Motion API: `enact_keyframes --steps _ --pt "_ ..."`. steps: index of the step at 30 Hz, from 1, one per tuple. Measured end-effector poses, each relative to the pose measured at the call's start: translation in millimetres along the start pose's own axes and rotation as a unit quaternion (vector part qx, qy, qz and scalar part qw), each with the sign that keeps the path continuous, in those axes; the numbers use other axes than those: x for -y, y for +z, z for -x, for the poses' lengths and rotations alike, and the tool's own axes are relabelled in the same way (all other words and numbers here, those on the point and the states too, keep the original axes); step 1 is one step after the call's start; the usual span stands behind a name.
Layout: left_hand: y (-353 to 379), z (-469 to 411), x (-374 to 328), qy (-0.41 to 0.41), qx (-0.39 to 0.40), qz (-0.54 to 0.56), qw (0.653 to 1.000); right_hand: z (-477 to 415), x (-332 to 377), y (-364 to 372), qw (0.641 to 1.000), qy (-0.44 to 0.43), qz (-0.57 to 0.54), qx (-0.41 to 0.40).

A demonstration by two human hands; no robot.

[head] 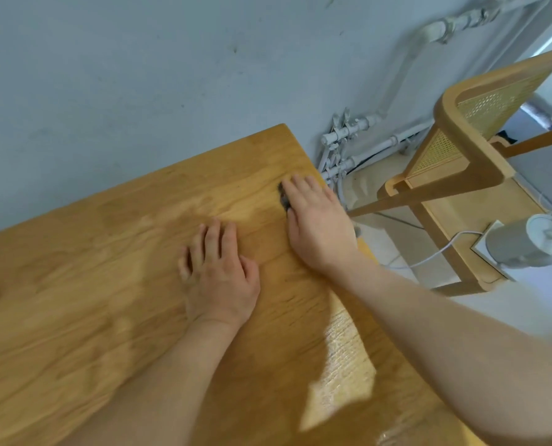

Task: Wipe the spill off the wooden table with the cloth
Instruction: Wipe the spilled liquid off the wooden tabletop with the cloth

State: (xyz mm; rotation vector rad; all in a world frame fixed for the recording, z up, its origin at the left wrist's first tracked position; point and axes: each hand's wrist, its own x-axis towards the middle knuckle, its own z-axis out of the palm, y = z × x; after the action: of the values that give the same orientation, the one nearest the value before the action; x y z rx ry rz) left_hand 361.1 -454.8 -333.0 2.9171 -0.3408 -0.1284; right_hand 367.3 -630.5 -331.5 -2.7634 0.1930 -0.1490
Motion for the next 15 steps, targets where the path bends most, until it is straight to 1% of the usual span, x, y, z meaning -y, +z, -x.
enact_keyframes --steps 3,5,7,10,13,15 --pt "-2 1 0 -0.001 -0.003 0.013 1.0 105 11 -14 0.996 -0.062 -0.021 0.052" --pt "-1 0 1 0.001 -0.004 0.011 1.0 172 -1 -24 0.992 -0.097 -0.003 0.079" --pt "0 2 0 0.015 -0.003 -0.005 1.0 209 -21 -30 0.99 -0.108 0.028 0.088" --pt "2 9 -5 0.022 0.002 -0.01 1.0 200 -27 -30 0.995 -0.066 0.006 0.069" --pt "9 31 -24 0.049 0.016 0.004 0.999 151 -21 -19 1.0 -0.002 -0.012 0.018" --pt "13 56 -43 0.087 0.022 0.018 0.996 111 -19 -19 0.999 0.047 -0.011 0.011"
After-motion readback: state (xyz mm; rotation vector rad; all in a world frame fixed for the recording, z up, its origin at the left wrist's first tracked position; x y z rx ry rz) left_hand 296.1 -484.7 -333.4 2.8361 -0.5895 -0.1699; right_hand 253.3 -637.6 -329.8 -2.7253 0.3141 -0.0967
